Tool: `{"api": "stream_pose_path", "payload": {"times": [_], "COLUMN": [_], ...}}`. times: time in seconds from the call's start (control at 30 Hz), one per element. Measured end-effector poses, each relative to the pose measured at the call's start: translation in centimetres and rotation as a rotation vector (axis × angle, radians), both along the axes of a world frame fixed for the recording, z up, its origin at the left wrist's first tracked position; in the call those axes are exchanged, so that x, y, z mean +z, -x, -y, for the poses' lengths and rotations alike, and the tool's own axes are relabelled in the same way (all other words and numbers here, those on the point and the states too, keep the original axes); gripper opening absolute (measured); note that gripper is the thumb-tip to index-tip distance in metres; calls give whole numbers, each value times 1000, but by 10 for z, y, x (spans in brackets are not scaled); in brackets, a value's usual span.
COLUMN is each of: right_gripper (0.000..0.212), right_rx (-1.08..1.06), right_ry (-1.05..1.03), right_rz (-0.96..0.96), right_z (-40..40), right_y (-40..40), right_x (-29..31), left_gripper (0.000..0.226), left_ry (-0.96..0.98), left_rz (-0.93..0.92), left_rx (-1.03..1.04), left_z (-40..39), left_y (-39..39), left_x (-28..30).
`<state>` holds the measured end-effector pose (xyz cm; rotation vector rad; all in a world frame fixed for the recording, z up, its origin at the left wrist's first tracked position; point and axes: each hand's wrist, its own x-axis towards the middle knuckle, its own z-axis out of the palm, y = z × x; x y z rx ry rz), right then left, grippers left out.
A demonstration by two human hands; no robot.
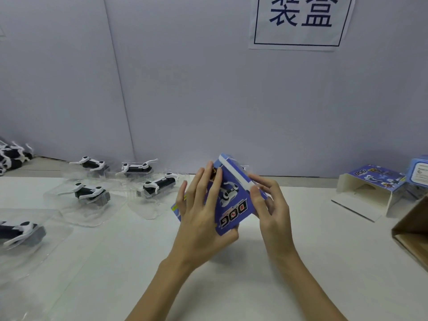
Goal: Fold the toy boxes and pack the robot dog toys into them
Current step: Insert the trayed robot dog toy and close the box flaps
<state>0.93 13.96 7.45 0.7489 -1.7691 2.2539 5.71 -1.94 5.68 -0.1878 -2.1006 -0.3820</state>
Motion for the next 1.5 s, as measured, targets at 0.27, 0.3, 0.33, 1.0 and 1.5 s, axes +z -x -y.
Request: {"api": "stream_pose_path", "payload": {"times": [0.27,0.3,0.33,1.0,1.5], "right_gripper": [47,51,55,33,46], "right_rx": [150,173,200,85,85], "right_ry": [-10,-27,-43,-127,-222], "right_rz": [107,103,101,177,45], "right_z": [2,1,0,14,16], "right_y": [4,5,6,9,1], "right_x": [0,0,0,-21,-18], "left_gripper": [94,93,93,106,122], "left_ry": [20,35,46,264,219], "left_rz": [116,129,156,311,128], "left_rx": [41,35,19,-19,169], "left_z": [9,10,12,15,5], "left_y": [-5,-6,-7,-11,-5], "left_x": [2,4,5,2,-2]}}
